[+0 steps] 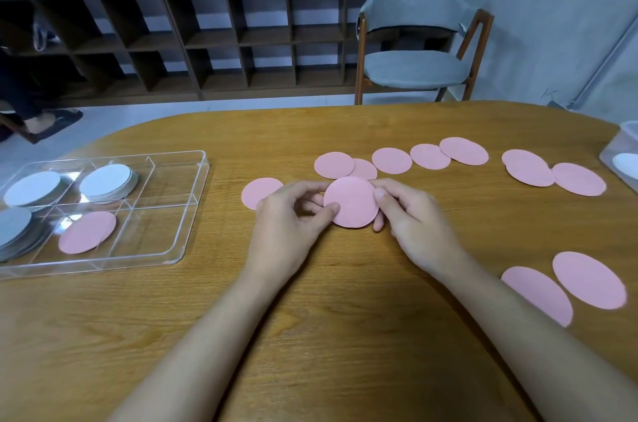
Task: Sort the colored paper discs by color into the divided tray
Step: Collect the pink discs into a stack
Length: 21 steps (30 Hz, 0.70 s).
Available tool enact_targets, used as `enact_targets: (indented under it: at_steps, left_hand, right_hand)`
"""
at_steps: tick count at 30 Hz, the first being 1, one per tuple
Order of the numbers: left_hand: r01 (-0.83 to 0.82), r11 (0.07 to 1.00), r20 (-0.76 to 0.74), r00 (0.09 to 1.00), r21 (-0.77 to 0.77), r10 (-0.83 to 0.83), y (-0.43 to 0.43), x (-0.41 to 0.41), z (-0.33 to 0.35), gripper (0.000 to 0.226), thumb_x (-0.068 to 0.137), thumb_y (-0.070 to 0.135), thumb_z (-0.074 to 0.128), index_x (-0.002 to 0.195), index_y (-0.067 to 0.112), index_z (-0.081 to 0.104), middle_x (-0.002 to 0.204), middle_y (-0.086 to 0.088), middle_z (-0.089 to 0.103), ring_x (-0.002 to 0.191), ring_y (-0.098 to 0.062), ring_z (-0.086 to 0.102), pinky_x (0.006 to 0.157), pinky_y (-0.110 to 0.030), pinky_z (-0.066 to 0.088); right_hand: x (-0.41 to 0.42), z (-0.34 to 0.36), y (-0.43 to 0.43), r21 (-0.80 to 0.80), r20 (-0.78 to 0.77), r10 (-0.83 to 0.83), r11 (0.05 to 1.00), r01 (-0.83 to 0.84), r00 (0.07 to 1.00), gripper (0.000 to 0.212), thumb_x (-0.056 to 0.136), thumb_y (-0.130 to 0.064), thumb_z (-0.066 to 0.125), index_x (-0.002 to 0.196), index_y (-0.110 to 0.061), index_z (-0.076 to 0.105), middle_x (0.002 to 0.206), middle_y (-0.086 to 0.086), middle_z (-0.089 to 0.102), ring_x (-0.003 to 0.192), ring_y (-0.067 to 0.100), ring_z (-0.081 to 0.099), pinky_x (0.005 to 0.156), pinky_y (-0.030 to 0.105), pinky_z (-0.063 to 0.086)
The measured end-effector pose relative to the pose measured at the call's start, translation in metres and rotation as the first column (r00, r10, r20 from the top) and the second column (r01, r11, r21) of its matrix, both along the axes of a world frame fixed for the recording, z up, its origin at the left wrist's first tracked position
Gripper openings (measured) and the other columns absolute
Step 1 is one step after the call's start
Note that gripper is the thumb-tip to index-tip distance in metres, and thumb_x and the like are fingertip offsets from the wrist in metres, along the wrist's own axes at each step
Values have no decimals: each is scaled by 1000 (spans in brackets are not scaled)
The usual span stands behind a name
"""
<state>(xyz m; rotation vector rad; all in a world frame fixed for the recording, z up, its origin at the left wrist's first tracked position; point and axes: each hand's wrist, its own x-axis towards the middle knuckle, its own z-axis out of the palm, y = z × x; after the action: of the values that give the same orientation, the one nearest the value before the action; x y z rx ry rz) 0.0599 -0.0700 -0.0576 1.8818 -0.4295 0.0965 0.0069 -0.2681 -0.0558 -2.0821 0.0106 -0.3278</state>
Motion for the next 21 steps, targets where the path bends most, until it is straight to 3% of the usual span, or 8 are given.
enact_targets:
  at_steps: [2,6,8,10,12,15,17,21]
  left_hand:
    - [-13,999,48,999,29,12,0,-2,0,25,85,18,85,107,25,78,88,3,72,75,-8,68,74,-19,56]
    - [-43,977,228,974,208,-6,5,1,2,23,86,31,83,107,23,79,93,10,69,83,-5,66,75,-18,51]
    - [-156,929,296,954,335,53,15,10,2,33,89,43,77,116,25,76,110,9,68,101,-8,64,88,-30,54]
    - [-267,842,274,950,469,148,25,19,1,50,91,50,71,133,24,66,140,-1,58,129,-21,55,108,-38,46]
    - [-295,755,206,955,586,213,30,22,0,58,92,53,68,140,22,59,153,-9,48,141,-30,44,112,-43,40]
    - [-290,730,220,956,619,193,32,23,-3,38,93,53,65,115,21,66,118,-1,64,119,-29,56,89,-41,49]
    - [-302,738,260,950,604,176,32,22,-1,26,94,51,64,100,26,66,100,7,64,104,-25,59,76,-38,49]
    - [-294,733,299,946,614,130,30,23,-1,23,99,46,60,98,25,69,91,6,69,87,-28,65,67,-36,50]
  right_hand:
    - [-1,0,0,-5,15,26,1000,-26,1000,23,107,-27,51,119,-32,71,70,0,67,66,4,58,69,25,44]
    - [-2,-3,2,-106,68,25,994,-18,997,19,102,-20,60,114,-29,70,71,-2,66,70,13,63,74,39,52]
    - [-1,-4,1,-67,88,-3,998,8,996,15,101,-17,61,110,-27,70,70,1,66,69,16,63,74,42,52]
    - [0,-5,-1,-32,86,-23,999,26,996,13,101,-16,62,108,-23,70,70,0,65,68,14,64,75,42,52]
    - [1,-6,-2,-22,77,-29,999,31,997,13,101,-15,62,108,-21,71,69,-6,65,67,9,64,74,36,51]
    - [2,-7,-2,-4,60,-26,1000,26,998,13,101,-15,62,110,-19,71,67,-16,64,65,4,63,69,21,48]
    - [2,-7,-3,-2,53,-32,999,32,998,13,101,-16,62,110,-19,71,66,-19,64,65,3,63,68,17,47]
    - [4,-6,-3,-4,46,-52,999,53,998,14,101,-16,62,110,-18,72,66,-20,64,66,3,64,67,14,46]
